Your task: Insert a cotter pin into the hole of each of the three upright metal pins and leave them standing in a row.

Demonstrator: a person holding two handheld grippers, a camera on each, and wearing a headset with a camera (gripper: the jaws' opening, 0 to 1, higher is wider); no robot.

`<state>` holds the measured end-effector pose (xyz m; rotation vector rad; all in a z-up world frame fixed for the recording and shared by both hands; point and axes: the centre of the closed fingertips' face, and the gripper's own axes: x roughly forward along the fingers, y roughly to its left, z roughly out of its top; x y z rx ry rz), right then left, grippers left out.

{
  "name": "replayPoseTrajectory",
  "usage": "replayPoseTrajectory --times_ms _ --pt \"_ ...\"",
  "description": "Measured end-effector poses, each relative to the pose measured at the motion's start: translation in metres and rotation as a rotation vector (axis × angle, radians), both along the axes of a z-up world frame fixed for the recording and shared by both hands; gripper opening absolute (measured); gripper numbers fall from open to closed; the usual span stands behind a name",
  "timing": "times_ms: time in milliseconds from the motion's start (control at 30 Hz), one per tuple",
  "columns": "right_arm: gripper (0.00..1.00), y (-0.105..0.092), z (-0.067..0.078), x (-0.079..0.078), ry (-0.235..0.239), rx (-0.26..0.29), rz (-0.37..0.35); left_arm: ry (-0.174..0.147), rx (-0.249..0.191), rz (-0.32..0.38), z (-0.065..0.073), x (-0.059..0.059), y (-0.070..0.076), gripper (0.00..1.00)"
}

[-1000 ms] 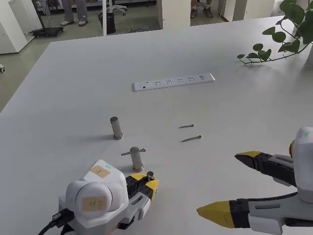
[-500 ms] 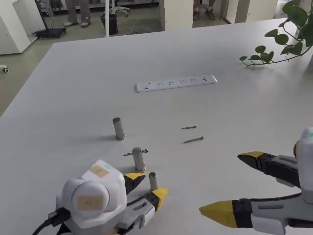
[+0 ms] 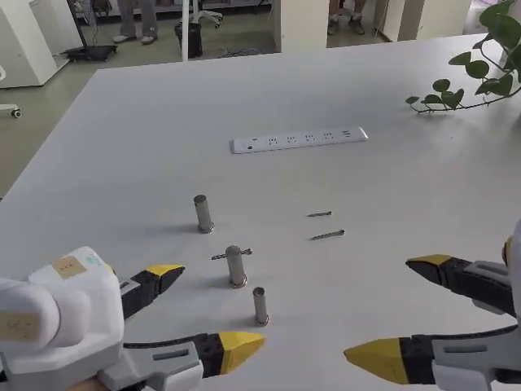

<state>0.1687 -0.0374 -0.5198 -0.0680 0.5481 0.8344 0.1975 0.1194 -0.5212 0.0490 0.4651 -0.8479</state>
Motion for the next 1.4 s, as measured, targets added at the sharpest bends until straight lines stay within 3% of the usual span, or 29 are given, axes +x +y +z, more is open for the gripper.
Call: replayPoseTrajectory --times_ms 300,500,633,700,800,1033,1167,1300,1400 --pt "0.9 -0.002 -0.008 -0.001 0.019 -0.035 0.024 0.06 -0.023 -0.053 0.0 -0.016 0.002 0.99" --pt "0.9 -0.011 -0.005 0.009 0.007 -0.092 0.056 0.073 -0.014 -0.044 -0.005 -0.024 0.009 0.99" --pt "0.86 -0.015 -0.003 0.019 -0.014 -0.162 0.149 0.075 -0.024 -0.031 -0.006 -0.029 0.013 0.99" --pt "0.87 -0.016 -0.005 0.023 -0.003 -0.193 0.174 0.081 -0.033 -0.024 -0.006 -0.031 0.014 0.99" --pt "0.87 -0.012 -0.007 0.03 0.001 -0.207 0.203 0.089 -0.041 -0.016 -0.008 -0.035 0.017 0.99" --pt "0.85 -0.006 -0.027 0.046 0.031 -0.333 0.351 0.1 -0.047 0.014 -0.013 -0.041 0.023 0.99" --pt "0.77 0.001 -0.027 0.062 0.014 -0.37 0.4 0.107 -0.057 0.014 -0.015 -0.045 0.025 0.99" --pt "0.73 0.001 -0.031 0.076 0.013 -0.459 0.493 0.126 -0.06 0.009 -0.021 -0.051 0.028 0.99" --pt "0.71 0.005 -0.034 0.083 0.022 -0.474 0.524 0.138 -0.091 0.029 -0.021 -0.053 0.03 0.99"
